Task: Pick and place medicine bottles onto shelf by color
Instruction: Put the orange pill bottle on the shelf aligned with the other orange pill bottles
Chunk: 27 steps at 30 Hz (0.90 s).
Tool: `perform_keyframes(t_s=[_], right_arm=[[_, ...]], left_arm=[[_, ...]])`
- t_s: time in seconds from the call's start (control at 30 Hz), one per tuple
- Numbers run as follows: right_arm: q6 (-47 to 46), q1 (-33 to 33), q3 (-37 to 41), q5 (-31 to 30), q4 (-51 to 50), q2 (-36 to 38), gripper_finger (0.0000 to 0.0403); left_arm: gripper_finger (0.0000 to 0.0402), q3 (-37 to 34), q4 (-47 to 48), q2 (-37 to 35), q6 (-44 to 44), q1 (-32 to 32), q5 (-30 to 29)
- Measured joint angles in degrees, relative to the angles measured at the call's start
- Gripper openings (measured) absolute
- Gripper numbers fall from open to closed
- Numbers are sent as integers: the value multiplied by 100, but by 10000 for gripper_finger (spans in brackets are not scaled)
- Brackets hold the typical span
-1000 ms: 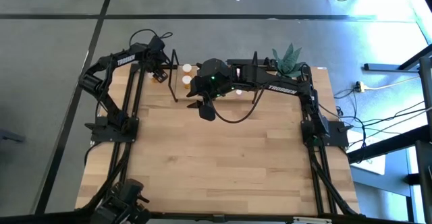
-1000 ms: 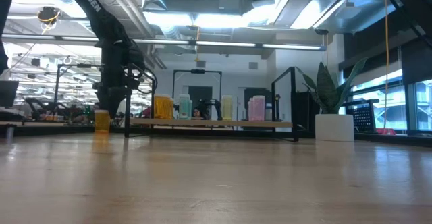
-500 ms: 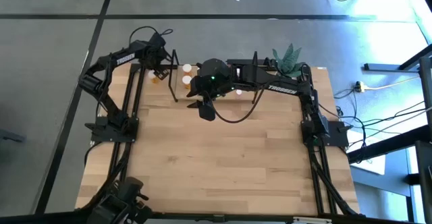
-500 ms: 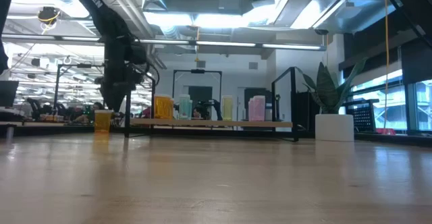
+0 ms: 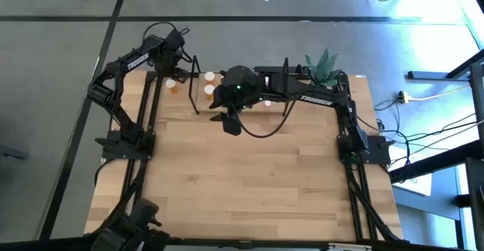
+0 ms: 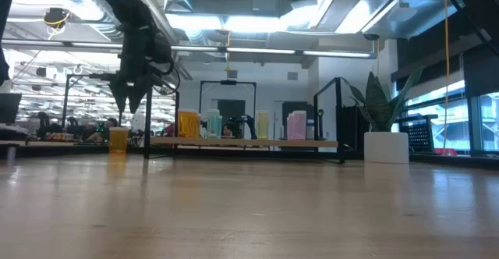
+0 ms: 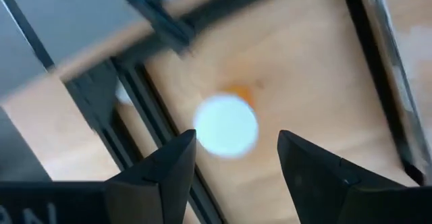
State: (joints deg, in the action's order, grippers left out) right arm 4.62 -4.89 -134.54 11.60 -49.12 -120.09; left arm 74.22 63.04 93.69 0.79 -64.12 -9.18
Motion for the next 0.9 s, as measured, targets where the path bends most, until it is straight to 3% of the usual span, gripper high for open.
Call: perform_keyframes(t_s=[0.2, 0.63, 0.9], right_arm=[[0, 0, -1, 0, 0, 0, 204], [-2, -28, 0, -37, 0, 0, 204], [20, -31, 0, -219, 0, 0, 204]], left_arm=[[202, -34, 408, 0, 656, 120, 134], [204, -70, 405, 0, 1134, 162, 119], [243, -73, 314, 0, 1911, 107, 117]])
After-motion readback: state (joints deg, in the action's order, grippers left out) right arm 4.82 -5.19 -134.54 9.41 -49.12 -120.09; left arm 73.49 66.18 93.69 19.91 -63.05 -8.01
